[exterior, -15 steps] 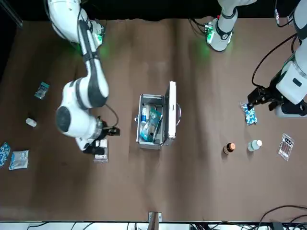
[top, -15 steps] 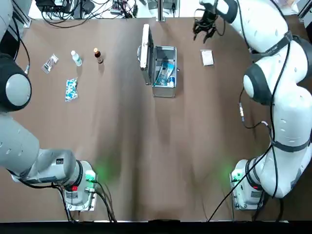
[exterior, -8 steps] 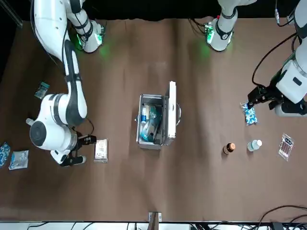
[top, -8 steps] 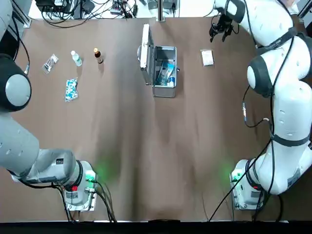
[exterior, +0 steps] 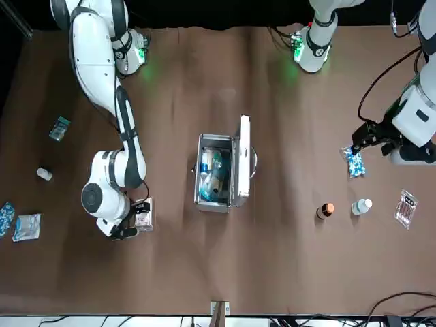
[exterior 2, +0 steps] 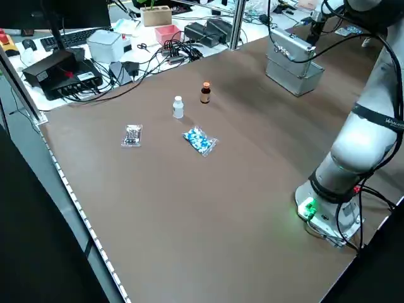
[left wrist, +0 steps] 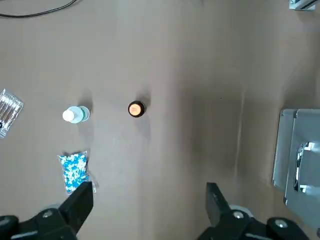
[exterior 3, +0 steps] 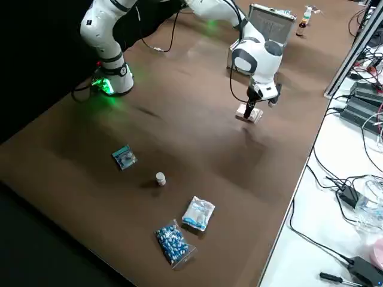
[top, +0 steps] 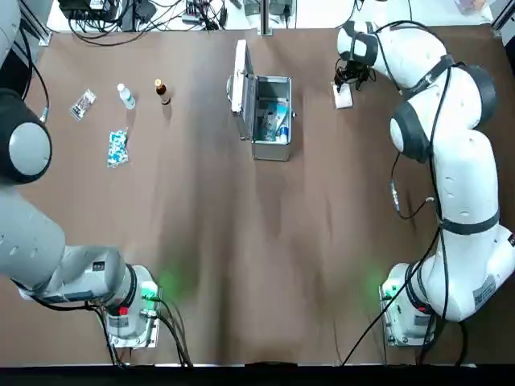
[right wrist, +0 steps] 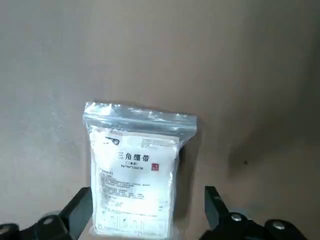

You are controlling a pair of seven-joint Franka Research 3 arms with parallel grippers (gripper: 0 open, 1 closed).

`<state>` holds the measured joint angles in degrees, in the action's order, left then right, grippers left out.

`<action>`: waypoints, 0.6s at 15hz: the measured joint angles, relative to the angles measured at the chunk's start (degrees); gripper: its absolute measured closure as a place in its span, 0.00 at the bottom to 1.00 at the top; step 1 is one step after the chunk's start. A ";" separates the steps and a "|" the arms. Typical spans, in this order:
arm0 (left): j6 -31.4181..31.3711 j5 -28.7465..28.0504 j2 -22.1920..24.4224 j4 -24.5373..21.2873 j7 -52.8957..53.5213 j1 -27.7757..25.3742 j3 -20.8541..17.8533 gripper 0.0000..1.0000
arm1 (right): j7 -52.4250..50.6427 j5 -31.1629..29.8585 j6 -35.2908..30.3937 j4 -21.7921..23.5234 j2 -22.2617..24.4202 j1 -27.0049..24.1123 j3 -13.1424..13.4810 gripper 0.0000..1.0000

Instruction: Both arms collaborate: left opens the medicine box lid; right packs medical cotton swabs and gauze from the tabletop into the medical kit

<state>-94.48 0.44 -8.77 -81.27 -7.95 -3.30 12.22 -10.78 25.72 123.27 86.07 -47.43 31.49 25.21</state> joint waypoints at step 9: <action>0.01 0.00 0.00 0.00 0.00 0.00 0.00 0.00 | 0.12 0.05 0.01 0.02 -1.23 0.04 -0.58 0.04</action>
<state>-94.47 0.44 -8.77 -81.27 -7.95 -3.30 12.22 -10.66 25.77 123.28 86.09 -48.65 31.53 24.63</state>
